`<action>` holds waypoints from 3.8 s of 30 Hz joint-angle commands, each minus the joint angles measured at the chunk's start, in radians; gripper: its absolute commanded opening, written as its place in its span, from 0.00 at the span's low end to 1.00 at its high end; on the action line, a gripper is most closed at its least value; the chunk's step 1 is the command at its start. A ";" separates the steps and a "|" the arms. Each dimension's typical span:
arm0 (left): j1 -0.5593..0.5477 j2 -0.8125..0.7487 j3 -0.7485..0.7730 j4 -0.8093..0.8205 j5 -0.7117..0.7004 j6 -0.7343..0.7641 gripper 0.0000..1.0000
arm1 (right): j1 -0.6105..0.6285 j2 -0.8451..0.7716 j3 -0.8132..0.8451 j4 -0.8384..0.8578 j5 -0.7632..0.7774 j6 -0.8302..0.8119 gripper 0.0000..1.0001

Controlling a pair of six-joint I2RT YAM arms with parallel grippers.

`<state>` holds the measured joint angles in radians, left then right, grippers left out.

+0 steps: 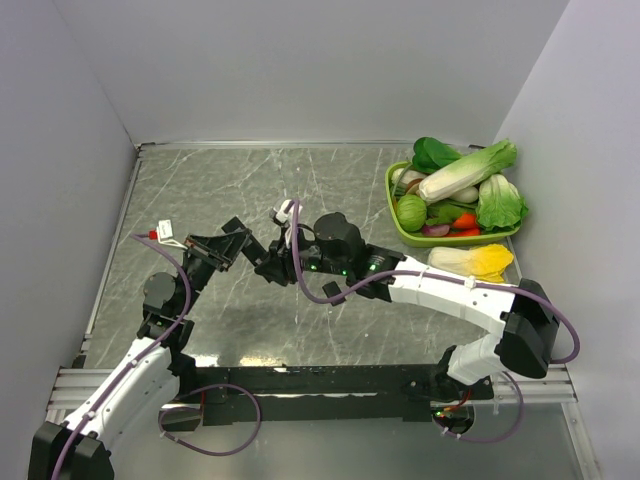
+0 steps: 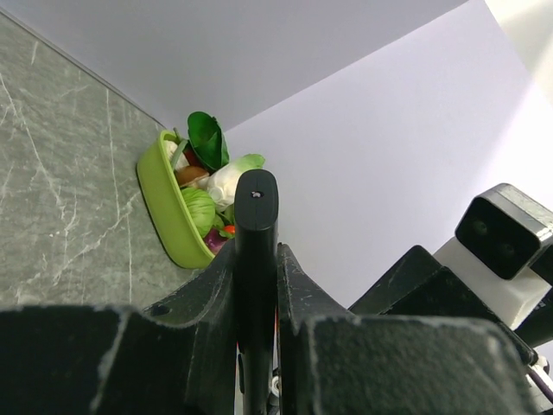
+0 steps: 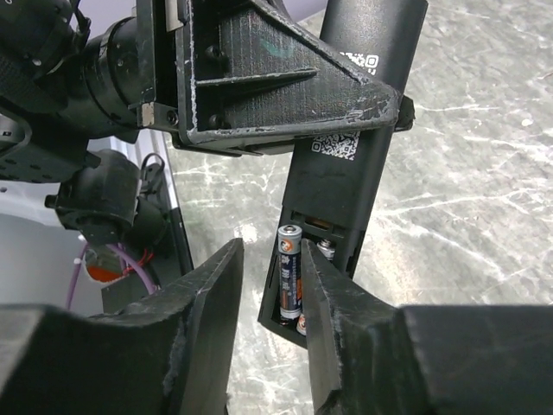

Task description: Load the batteries into the remote control

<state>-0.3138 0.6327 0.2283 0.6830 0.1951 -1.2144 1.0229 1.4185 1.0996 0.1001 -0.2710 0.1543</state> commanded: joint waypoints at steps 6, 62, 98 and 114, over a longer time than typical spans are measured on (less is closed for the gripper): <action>-0.005 -0.011 -0.007 0.056 0.013 0.000 0.01 | -0.007 -0.030 0.123 -0.096 0.064 -0.107 0.52; -0.011 0.194 0.123 0.142 0.293 0.032 0.01 | -0.107 0.083 0.299 -0.477 -0.461 -0.960 0.43; -0.011 0.208 0.094 0.375 0.242 -0.114 0.01 | -0.093 0.030 0.056 -0.378 -0.464 -0.871 0.19; -0.011 0.153 0.129 0.369 0.250 -0.068 0.01 | -0.095 -0.012 -0.199 -0.133 -0.242 -0.797 0.21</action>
<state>-0.3241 0.8463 0.2798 0.8085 0.4541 -1.2129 0.9298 1.3766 0.9958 0.0887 -0.6579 -0.6781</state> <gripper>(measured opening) 0.202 0.190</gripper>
